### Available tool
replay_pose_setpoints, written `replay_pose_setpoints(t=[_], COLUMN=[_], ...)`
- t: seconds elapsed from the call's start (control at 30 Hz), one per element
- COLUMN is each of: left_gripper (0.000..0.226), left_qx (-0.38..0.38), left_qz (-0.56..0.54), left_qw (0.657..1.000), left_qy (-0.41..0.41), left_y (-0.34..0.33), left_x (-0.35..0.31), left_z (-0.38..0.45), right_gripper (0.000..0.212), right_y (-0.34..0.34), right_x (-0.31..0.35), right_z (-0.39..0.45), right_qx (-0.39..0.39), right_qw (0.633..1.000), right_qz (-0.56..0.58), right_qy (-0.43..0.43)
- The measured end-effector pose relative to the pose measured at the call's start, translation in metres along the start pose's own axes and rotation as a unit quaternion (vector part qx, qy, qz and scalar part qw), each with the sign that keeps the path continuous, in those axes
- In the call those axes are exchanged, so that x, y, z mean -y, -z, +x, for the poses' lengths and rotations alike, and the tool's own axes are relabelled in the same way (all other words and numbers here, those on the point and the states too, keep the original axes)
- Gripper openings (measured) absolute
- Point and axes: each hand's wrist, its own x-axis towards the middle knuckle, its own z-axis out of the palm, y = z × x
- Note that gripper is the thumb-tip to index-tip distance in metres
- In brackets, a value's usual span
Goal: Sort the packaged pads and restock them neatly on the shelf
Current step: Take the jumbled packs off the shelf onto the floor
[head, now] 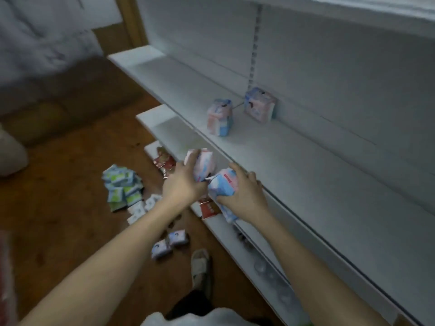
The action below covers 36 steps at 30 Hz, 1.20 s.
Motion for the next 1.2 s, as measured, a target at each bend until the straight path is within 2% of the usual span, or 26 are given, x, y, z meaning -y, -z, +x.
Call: replay_pose_setpoints(t=[0.23, 0.33, 0.5, 0.6, 0.8, 0.93, 1.0, 1.1, 1.2], left_gripper=[0.081, 0.082, 0.075, 0.073, 0.092, 0.075, 0.071, 0.078, 0.073], left_qx=[-0.027, -0.022, -0.020, 0.004, 0.082, 0.099, 0.100, 0.131, 0.173], left_qz=[0.046, 0.023, -0.050, -0.100, -0.178, -0.251, -0.269, -0.267, -0.244], left_qw=[0.982, 0.972, 0.956, 0.941, 0.886, 0.851, 0.841, 0.820, 0.817], left_qy=[0.180, 0.232, 0.287, 0.323, 0.420, 0.450, 0.459, 0.489, 0.494], left_y=[0.014, 0.008, -0.022, -0.047, -0.106, -0.152, -0.183, -0.240, -0.315], left_x=[0.118, 0.158, 0.219, 0.258, 0.349, 0.403, 0.428, 0.463, 0.503], left_z=[-0.088, -0.103, -0.132, -0.145, -0.155, -0.152, -0.151, -0.143, -0.121], right_gripper=[0.086, 0.088, 0.078, 0.081, 0.086, 0.094, 0.099, 0.095, 0.099], right_y=[-0.098, -0.129, -0.190, -0.241, -0.347, -0.405, -0.431, -0.476, -0.538], right_x=[0.030, 0.033, 0.043, 0.047, 0.021, -0.013, -0.039, -0.086, -0.144], right_z=[-0.047, -0.046, -0.041, -0.033, -0.025, -0.003, 0.009, 0.037, 0.080], right_qx=[0.183, 0.229, 0.288, 0.307, 0.326, 0.334, 0.329, 0.334, 0.344], right_qw=[0.983, 0.973, 0.956, 0.946, 0.908, 0.873, 0.867, 0.867, 0.860], right_qz=[0.004, 0.000, 0.000, -0.005, 0.054, 0.070, 0.040, 0.009, -0.008], right_qy=[0.018, -0.005, -0.049, -0.101, -0.257, -0.349, -0.371, -0.369, -0.377])
